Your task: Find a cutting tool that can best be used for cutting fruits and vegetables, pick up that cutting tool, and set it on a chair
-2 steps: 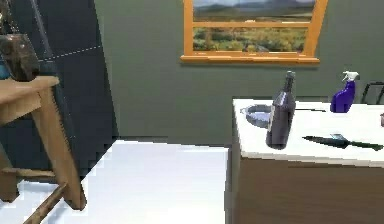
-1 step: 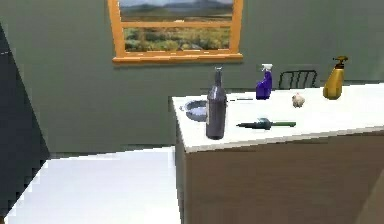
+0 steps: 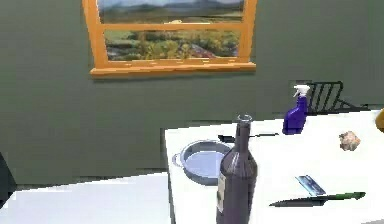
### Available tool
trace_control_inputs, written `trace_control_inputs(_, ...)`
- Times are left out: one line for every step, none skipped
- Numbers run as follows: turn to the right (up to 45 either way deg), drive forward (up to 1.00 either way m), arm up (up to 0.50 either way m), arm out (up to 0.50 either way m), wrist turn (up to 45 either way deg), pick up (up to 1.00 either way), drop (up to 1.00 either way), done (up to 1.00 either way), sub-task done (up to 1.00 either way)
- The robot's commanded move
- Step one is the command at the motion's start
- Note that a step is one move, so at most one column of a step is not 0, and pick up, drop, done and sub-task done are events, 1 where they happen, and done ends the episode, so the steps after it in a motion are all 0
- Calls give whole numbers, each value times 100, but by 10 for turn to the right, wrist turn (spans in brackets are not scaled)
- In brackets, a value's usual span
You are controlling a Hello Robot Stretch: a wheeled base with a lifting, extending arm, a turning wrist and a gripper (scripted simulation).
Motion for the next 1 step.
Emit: trace_control_inputs(-420,0,0,0,0,0,0,0,0)
